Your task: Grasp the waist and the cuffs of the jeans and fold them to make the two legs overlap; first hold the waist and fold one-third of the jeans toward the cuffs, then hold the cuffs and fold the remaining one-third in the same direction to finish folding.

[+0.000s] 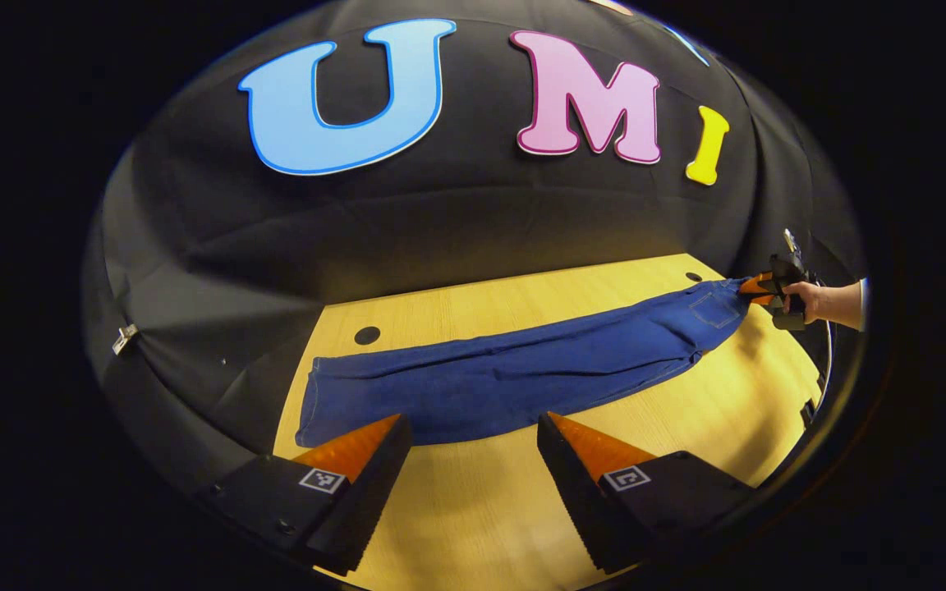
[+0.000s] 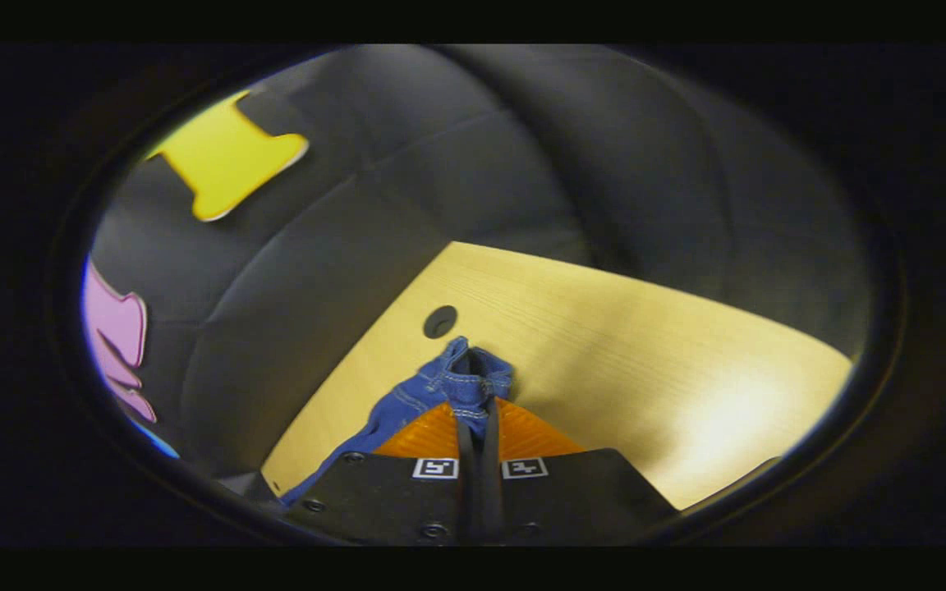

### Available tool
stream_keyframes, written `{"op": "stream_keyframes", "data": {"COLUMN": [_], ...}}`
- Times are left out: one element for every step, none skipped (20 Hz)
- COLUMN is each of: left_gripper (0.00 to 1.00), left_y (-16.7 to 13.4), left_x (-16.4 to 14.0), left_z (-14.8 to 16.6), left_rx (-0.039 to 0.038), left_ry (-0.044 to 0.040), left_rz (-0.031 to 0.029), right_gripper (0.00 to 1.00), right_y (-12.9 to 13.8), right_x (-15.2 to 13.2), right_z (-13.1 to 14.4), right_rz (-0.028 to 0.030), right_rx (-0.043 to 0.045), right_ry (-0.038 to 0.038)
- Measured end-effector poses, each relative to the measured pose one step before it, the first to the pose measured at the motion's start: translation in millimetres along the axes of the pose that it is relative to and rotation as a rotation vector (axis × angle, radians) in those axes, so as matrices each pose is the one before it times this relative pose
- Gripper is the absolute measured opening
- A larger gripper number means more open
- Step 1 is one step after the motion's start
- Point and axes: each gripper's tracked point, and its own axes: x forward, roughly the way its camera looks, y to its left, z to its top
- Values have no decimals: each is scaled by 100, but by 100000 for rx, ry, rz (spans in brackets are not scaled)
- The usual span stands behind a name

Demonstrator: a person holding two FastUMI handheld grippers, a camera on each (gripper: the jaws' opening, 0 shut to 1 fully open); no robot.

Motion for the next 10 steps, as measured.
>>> {"op": "stream_keyframes", "data": {"left_gripper": [98, 98, 98, 98, 98, 98, 98, 98, 98, 98], "left_y": [222, 481, 638, 633, 761, 838, 960, 966, 965, 946], "left_x": [-282, -330, -305, -330, -412, -370, -411, -493, -513, -628], "left_z": [-62, -280, -204, -313, -214, -364, -519, -759, -637, -712], "left_rx": [32, 172, -356, -889, -1120, -962, -900, -1020, -1142, -1095], "left_ry": [-595, -788, -325, -362, -573, -603, -357, -201, -39, 29], "left_rz": [-1228, -1004, -918, -807, -817, -235, 126, 203, 115, 498], "right_gripper": [4, 5, 5, 5, 4, 4, 4, 4, 4, 4], "right_y": [1708, 1369, 1732, 1782, 1858, 1663, 1669, 327, 1491, 842], "right_x": [-1035, -884, -964, -931, -956, -972, -1079, -1234, -907, -415], "right_z": [613, 378, 344, 102, 276, 187, 239, 235, -389, 435], "right_rz": [2645, 2102, 1849, 2018, 2208, 2512, 2978, 2637, 2893, 2927], "right_rx": [-6315, -5665, -6185, -5289, -5628, -5542, -5498, -4554, -3326, -3278], "right_ry": [-2751, -2634, -3125, -2178, -2294, -2329, -2396, -1530, -1044, -889]}}
